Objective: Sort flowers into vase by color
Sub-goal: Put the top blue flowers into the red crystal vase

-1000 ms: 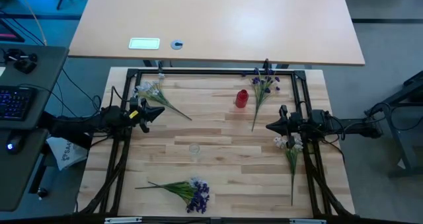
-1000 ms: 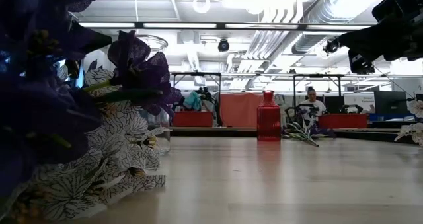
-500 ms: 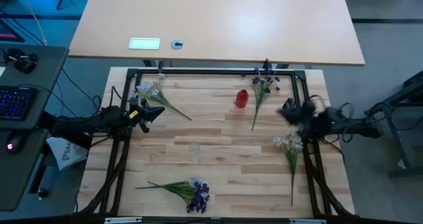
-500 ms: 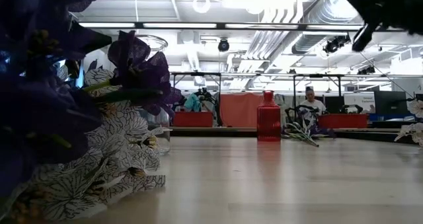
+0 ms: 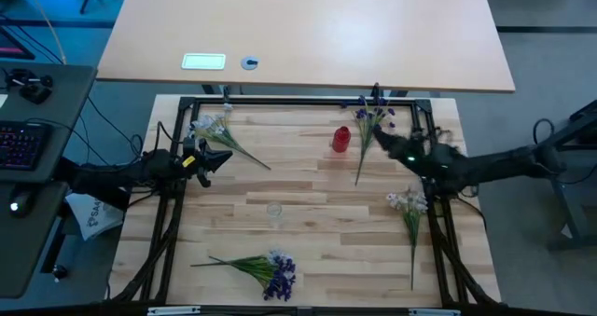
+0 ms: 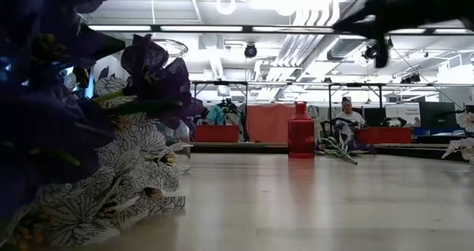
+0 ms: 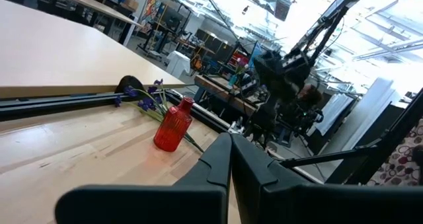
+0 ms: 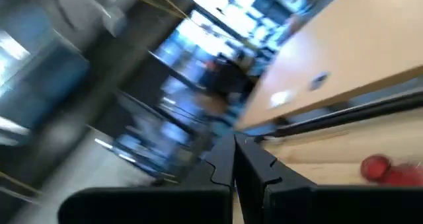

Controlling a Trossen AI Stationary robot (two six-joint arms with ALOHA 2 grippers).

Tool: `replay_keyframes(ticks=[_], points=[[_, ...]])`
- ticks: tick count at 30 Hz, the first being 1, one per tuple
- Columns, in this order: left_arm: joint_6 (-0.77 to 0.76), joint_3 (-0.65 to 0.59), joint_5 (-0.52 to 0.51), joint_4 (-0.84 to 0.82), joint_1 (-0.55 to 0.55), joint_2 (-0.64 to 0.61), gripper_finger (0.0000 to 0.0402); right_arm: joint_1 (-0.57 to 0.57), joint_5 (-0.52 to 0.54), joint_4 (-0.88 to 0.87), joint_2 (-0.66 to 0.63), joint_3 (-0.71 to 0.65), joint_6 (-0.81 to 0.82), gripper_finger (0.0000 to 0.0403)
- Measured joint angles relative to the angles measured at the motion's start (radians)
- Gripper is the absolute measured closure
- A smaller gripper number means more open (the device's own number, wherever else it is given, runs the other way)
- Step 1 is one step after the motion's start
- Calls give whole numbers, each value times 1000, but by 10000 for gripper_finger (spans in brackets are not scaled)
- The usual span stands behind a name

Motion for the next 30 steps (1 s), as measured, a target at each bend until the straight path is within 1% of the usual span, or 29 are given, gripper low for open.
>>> replay_keyframes(ticks=[2,3,5,7,8,9,11,13,16,19,22,26,30], points=[[0,0,0,0,0,0,401,-31,-1,-139,110,105,-39,402],[0,0,0,0,0,0,401,-55,-1,-248,152,158,-11,402],[0,0,0,0,0,0,402,-115,-17,-542,214,268,151,402],[0,0,0,0,0,0,401,-183,-82,-838,270,362,332,402],[0,0,0,0,0,0,402,-215,-118,-967,298,398,396,402],[0,0,0,0,0,0,401,-244,-150,-1072,324,424,438,402],[0,0,0,0,0,0,401,-293,-215,-1191,365,456,472,402],[0,0,0,0,0,0,401,-327,-267,-1199,394,465,429,402],[0,0,0,0,0,0,401,-366,-339,-1139,442,449,328,402],[0,0,0,0,0,0,402,-403,-394,-1136,496,424,307,390],[0,0,0,0,0,0,402,-442,-449,-1087,539,382,262,356],[0,0,0,0,0,0,401,-509,-537,-948,596,314,206,290],[0,0,0,0,0,0,401,-557,-560,-928,648,305,155,234]])
